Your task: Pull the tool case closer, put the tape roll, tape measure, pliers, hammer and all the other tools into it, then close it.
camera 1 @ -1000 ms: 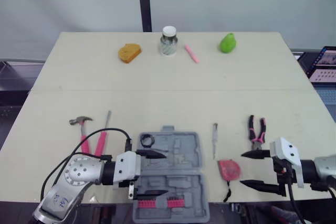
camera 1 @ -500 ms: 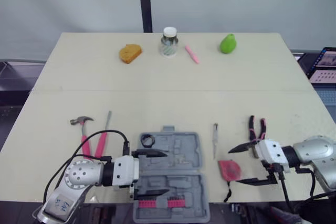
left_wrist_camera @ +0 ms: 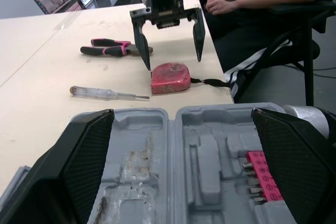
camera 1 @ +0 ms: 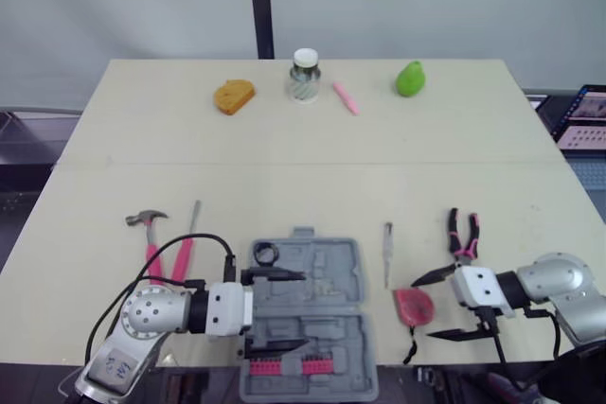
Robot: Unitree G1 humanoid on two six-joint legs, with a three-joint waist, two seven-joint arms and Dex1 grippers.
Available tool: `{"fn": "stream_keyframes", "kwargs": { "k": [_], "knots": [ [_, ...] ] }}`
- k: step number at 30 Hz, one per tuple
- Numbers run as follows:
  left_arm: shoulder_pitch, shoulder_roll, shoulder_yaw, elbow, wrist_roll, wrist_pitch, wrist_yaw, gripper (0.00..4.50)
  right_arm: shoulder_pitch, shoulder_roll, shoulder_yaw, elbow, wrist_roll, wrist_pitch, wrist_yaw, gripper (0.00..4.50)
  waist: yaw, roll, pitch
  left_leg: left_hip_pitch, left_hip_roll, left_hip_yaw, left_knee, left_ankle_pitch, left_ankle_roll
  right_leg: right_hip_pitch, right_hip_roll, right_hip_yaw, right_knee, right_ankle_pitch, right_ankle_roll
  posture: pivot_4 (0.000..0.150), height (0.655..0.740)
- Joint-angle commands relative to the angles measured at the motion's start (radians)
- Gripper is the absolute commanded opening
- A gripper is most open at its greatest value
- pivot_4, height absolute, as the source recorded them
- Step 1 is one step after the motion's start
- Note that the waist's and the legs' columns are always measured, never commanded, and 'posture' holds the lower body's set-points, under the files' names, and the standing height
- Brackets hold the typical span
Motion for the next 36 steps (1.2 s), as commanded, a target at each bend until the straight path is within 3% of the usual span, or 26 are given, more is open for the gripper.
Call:
{"fn": "stream_keyframes", "kwargs": {
  "k": [1,13,30,35,36],
  "knots": [
    [0.002,-0.008,-0.011,-0.013,0.008,-0.014,0.009,4.50,-0.026,0.014,0.013,0.046,-0.032,-0.057,-0.023,4.47,0.000,0.000,0.000,0.000,0.000,0.000,0.000,0.000,0.000,0.000,0.000,0.000,0.000,0.000,0.000,0.150,0.7400],
    [0.001,-0.002,-0.010,-0.022,0.022,-0.013,0.018,4.50,-0.081,0.048,0.046,0.175,-0.049,-0.119,-0.022,4.47,-0.001,0.000,0.000,0.000,0.000,0.000,0.000,0.000,0.000,0.000,0.000,0.000,0.000,0.000,0.000,0.150,0.7400],
    [-0.013,-0.005,-0.018,-0.022,0.029,-0.007,0.035,4.50,-0.081,0.065,0.063,0.208,-0.051,-0.166,-0.039,4.47,0.000,0.000,0.000,0.001,0.000,0.000,0.000,0.000,0.000,0.000,0.000,0.000,0.000,0.000,0.000,0.150,0.7400],
    [-0.014,-0.005,-0.019,-0.021,0.028,-0.006,0.036,4.50,-0.085,0.071,0.065,0.231,-0.054,-0.183,-0.045,2.93,0.000,0.000,0.000,0.001,0.000,0.000,0.000,0.000,0.000,0.001,0.000,0.000,0.000,0.000,0.000,0.150,0.7400],
    [-0.014,-0.005,-0.019,-0.021,0.028,-0.006,0.036,4.50,-0.086,0.072,0.065,0.236,-0.054,-0.186,-0.047,2.93,0.000,0.000,0.000,0.001,0.000,0.000,0.000,0.000,0.000,0.001,0.000,0.000,0.000,0.000,0.000,0.150,0.7400]
  ]
}}
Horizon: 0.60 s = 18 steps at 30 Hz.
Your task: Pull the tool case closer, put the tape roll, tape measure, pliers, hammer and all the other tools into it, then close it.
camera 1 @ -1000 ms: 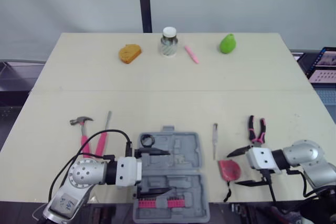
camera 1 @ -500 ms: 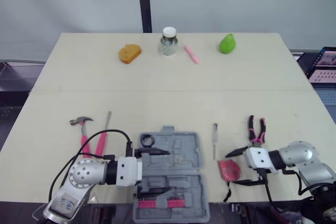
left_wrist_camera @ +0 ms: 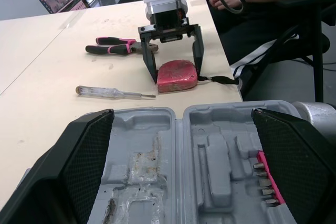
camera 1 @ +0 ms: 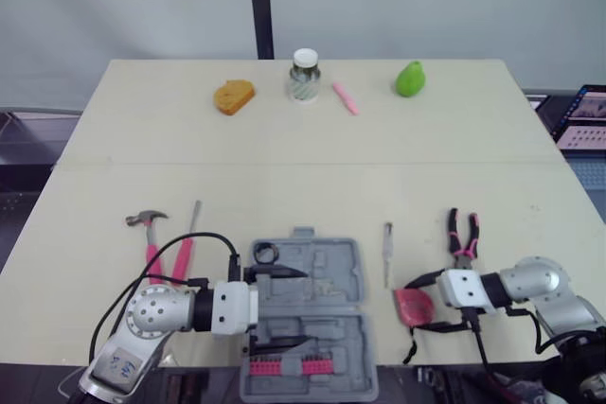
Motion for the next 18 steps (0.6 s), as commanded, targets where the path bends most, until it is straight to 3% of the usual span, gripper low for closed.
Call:
{"fn": "stream_keyframes", "kwargs": {
  "k": [1,10,13,18],
  "knots": [
    [-0.006,-0.003,-0.004,-0.020,0.001,-0.005,0.005,4.50,-0.001,0.004,-0.007,0.022,0.004,-0.017,-0.008,2.93,0.000,0.000,0.000,0.000,0.000,0.000,0.000,0.000,0.000,0.000,0.000,0.000,0.000,0.000,0.000,0.150,0.7400],
    [0.021,-0.003,0.012,-0.023,0.003,0.002,0.027,4.50,-0.001,-0.008,-0.022,-0.005,0.036,0.003,-0.001,2.93,-0.001,0.000,0.000,0.002,0.000,0.000,-0.001,0.000,0.000,0.002,0.000,0.000,0.000,0.000,0.000,0.150,0.7400],
    [0.053,-0.001,0.042,-0.028,-0.001,0.010,0.062,4.50,-0.003,-0.047,-0.036,-0.118,0.069,0.107,0.012,2.93,-0.001,0.001,0.001,0.002,0.000,0.000,-0.001,0.000,0.000,0.002,0.000,0.001,0.000,0.000,0.000,0.150,0.7400],
    [0.152,-0.006,0.115,-0.056,-0.008,0.022,0.131,4.50,-0.056,-0.134,-0.046,-0.410,0.131,0.468,-0.004,2.93,-0.004,0.004,0.002,0.002,0.001,0.000,-0.001,-0.001,-0.001,0.001,0.000,0.001,0.000,0.000,0.000,0.150,0.7400]
  ]
}}
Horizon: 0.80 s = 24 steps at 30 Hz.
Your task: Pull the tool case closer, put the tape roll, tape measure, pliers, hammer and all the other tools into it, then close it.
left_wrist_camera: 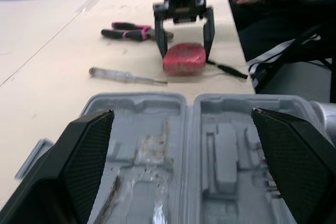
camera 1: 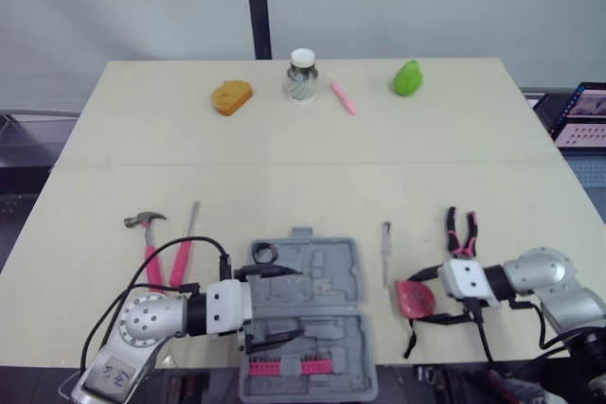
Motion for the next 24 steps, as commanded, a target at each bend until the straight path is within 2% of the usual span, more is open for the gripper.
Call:
{"fn": "stream_keyframes", "kwargs": {
  "k": [1,6,9,17,24],
  "knots": [
    [0.064,-0.010,0.056,-0.056,-0.011,0.007,0.053,4.50,-0.059,-0.053,-0.031,-0.205,0.045,0.235,-0.014,2.93,0.000,0.000,0.000,0.000,0.000,0.000,0.000,0.000,0.000,0.000,0.000,0.000,0.000,0.000,0.000,0.150,0.7400],
    [0.137,-0.049,0.103,-0.097,-0.059,0.050,0.116,4.50,-0.217,-0.045,0.034,-0.354,-0.006,0.500,-0.052,2.93,0.004,0.000,0.000,-0.001,0.000,0.000,0.000,-0.001,0.000,-0.001,-0.001,0.000,-0.005,0.000,0.000,0.150,0.7400],
    [0.173,-0.059,0.099,-0.104,-0.043,0.030,0.117,4.50,-0.329,0.008,0.152,-0.424,-0.081,0.650,-0.070,2.93,0.003,0.000,0.000,-0.002,0.000,-0.001,0.000,-0.001,-0.001,-0.002,-0.002,0.000,-0.006,0.000,0.000,0.150,0.7400],
    [0.163,-0.088,0.073,-0.105,-0.011,0.022,0.138,4.50,-0.435,0.119,0.290,-0.450,-0.154,0.787,-0.099,2.93,0.000,0.000,0.000,-0.008,-0.001,-0.001,0.001,-0.001,0.000,-0.006,-0.002,-0.001,-0.002,0.001,0.001,0.150,0.7400],
    [0.163,-0.119,0.042,-0.087,0.029,-0.002,0.159,4.50,-0.516,0.147,0.380,-0.396,-0.243,0.807,-0.100,2.93,0.000,0.000,0.000,-0.008,-0.001,-0.001,0.001,-0.001,0.001,-0.006,-0.001,-0.001,-0.002,0.001,0.001,0.150,0.7400]
  ]
}}
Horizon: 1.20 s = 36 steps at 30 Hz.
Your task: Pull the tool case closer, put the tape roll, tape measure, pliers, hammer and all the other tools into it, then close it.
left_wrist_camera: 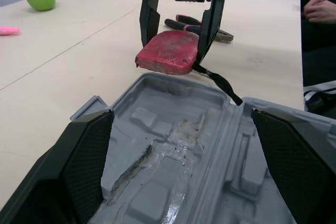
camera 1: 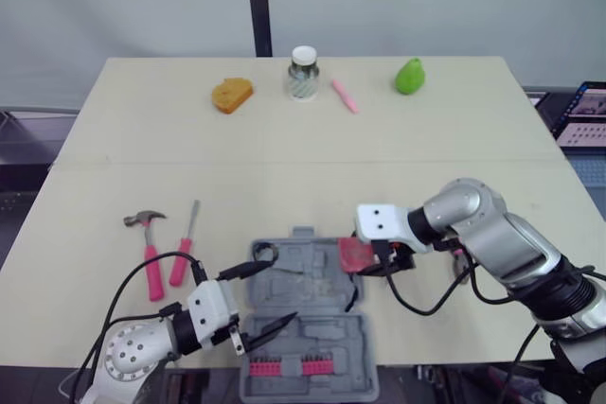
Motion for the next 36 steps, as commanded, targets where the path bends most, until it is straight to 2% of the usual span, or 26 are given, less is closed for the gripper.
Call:
{"fn": "stream_keyframes", "kwargs": {
  "k": [1,6,15,36],
  "knots": [
    [0.007,-0.015,-0.023,-0.009,0.017,-0.027,0.012,4.50,-0.058,0.032,0.041,0.015,-0.052,0.003,-0.012,2.93,-0.001,0.000,0.000,0.000,0.000,0.000,0.000,0.000,0.000,0.000,0.000,0.000,0.000,0.000,0.000,0.150,0.7400],
    [0.001,-0.021,-0.031,-0.012,0.026,-0.026,0.025,4.50,-0.094,0.090,0.085,0.029,-0.093,0.026,-0.028,2.93,-0.003,0.000,0.000,-0.001,0.001,0.000,0.000,0.000,0.000,-0.001,0.001,0.000,0.001,0.000,0.000,0.150,0.7400],
    [-0.011,-0.013,-0.028,-0.015,0.026,-0.018,0.027,4.50,-0.100,0.097,0.139,0.058,-0.165,0.019,-0.021,2.93,-0.002,0.000,0.000,-0.002,0.000,0.001,0.001,0.000,0.000,-0.004,0.000,0.001,0.003,0.000,0.000,0.150,0.7400],
    [-0.015,-0.023,0.010,-0.006,-0.006,0.014,0.051,4.50,-0.089,0.175,0.186,0.126,-0.228,0.016,-0.044,2.93,-0.014,0.000,0.000,-0.002,0.000,0.001,0.001,0.000,0.000,-0.005,0.001,0.001,0.004,0.000,-0.001,0.150,0.7400]
  ]
}}
